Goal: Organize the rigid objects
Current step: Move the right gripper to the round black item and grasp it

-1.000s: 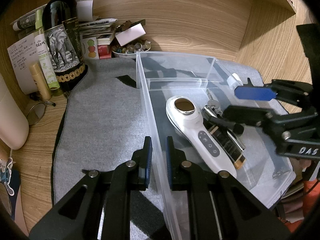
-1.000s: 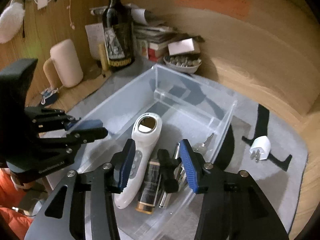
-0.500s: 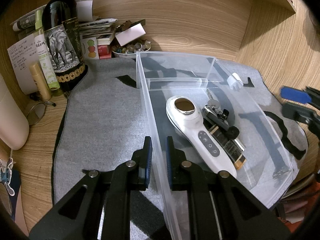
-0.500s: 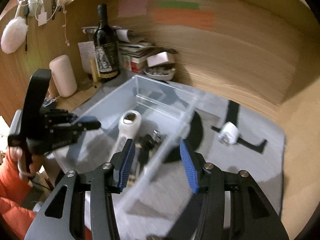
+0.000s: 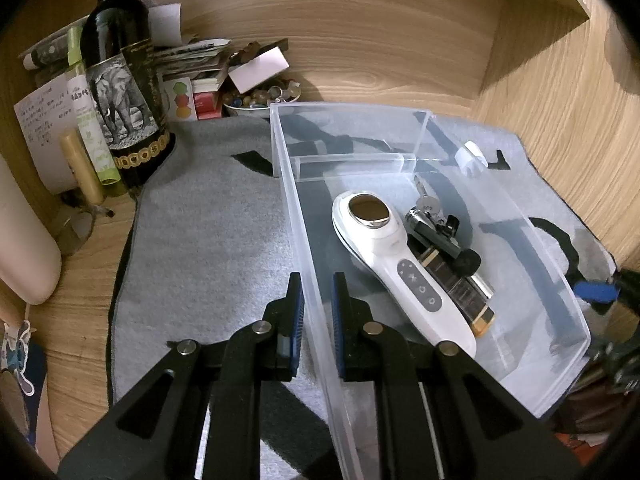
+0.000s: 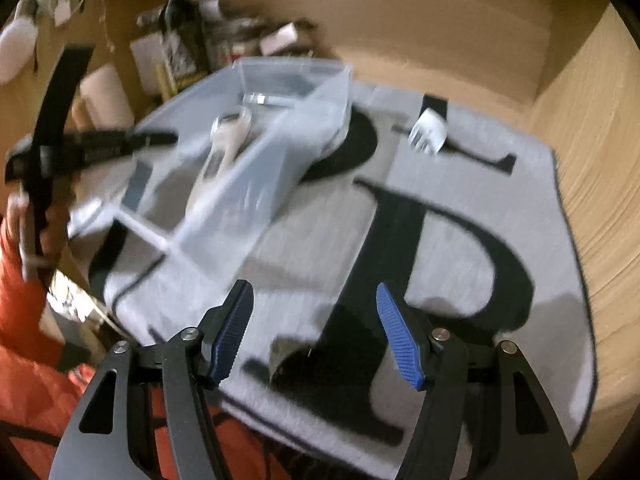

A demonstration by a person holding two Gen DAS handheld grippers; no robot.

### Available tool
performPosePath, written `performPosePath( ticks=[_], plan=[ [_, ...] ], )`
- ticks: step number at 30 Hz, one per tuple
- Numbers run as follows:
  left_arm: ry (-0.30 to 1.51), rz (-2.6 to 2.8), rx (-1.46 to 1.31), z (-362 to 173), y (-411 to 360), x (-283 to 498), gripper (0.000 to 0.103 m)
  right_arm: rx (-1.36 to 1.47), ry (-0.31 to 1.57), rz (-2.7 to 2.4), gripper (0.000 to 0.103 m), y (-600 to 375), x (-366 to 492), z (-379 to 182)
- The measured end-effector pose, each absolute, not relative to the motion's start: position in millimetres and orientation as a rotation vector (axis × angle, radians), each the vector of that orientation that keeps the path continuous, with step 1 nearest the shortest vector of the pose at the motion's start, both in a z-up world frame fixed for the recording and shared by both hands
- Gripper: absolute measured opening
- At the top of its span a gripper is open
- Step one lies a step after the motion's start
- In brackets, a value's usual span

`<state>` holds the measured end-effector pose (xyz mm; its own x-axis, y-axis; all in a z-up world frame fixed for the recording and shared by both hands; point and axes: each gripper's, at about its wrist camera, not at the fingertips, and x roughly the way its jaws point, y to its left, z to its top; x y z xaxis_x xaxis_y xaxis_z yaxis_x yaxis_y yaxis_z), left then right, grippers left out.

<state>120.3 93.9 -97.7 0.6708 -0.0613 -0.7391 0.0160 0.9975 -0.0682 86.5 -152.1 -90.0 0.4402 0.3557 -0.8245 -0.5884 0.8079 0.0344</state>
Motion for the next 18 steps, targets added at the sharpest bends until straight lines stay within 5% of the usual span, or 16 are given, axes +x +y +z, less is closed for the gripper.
performPosePath(
  ticks=[2, 8, 18],
  plan=[
    [0.836, -0.044, -0.062, -98, 95, 121, 0.011, -0.282, 0.97, 0.615, 0.06, -152, 81, -100],
    [0.835, -0.045, -0.074, -98, 96, 120, 0.011, -0.261, 0.966, 0.612, 0.03, -156, 71, -114],
    [0.834, -0.045, -0.075, -98, 96, 120, 0.011, -0.204, 0.918, 0.568, 0.03, -158, 86, -100]
  ],
)
